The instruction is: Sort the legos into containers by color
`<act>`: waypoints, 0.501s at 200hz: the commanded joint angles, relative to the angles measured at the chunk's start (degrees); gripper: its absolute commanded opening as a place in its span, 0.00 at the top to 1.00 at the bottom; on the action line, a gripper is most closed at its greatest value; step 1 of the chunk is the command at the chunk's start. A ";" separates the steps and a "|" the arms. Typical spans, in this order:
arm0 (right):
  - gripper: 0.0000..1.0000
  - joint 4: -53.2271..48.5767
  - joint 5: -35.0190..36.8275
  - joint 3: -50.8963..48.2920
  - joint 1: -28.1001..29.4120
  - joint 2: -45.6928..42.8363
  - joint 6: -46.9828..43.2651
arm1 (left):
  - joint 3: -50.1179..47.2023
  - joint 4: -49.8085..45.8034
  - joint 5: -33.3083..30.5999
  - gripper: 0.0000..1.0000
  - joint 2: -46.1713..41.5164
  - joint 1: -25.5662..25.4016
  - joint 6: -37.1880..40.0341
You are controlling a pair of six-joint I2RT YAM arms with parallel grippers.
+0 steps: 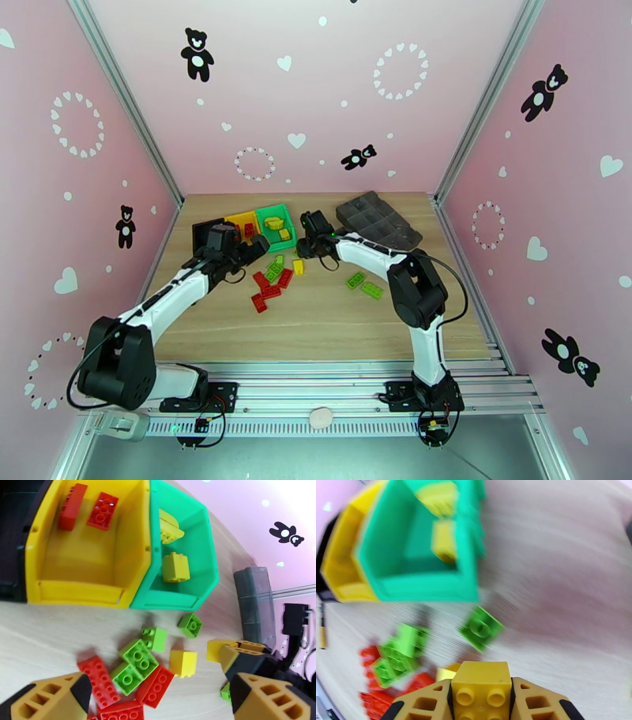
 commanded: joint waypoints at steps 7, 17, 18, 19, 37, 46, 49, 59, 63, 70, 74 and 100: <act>0.73 1.42 -3.82 6.36 0.46 3.09 1.92 | 2.34 3.54 5.39 0.02 2.92 2.42 -1.74; 0.73 1.47 -4.31 8.56 0.53 4.47 2.25 | 2.20 5.03 6.85 0.02 3.61 3.41 -2.91; 0.73 1.47 -4.36 8.74 0.57 4.64 2.30 | 2.18 5.17 7.06 0.02 3.75 3.52 -3.01; 0.73 1.47 -4.39 8.91 0.59 4.77 2.32 | 2.21 5.37 7.26 0.02 3.82 3.66 -3.15; 0.73 1.12 -4.36 13.43 0.70 7.75 2.65 | 1.42 8.41 9.92 0.02 5.14 5.79 -5.47; 0.73 1.07 -4.66 15.62 0.70 8.97 3.03 | 1.02 9.74 10.99 0.02 5.61 6.73 -6.51; 0.73 1.11 -4.60 16.18 0.70 9.37 3.17 | 0.82 10.09 11.24 0.02 5.69 6.90 -6.78; 0.73 1.42 -4.59 18.27 0.70 10.90 3.63 | 0.37 11.10 11.90 0.02 5.87 7.61 -7.53; 0.73 1.46 -4.50 19.03 0.72 11.44 3.77 | 0.19 11.34 12.09 0.02 5.91 7.79 -7.72; 0.73 1.51 -4.40 20.60 0.82 12.43 4.03 | -0.08 11.57 12.25 0.02 5.88 8.04 -8.03; 0.72 1.51 -4.35 21.47 0.82 13.09 4.10 | -0.19 11.71 12.24 0.02 5.83 8.15 -8.04; 0.71 1.41 -4.34 27.18 0.89 16.57 4.70 | -0.84 11.82 12.25 0.02 5.46 8.34 -8.14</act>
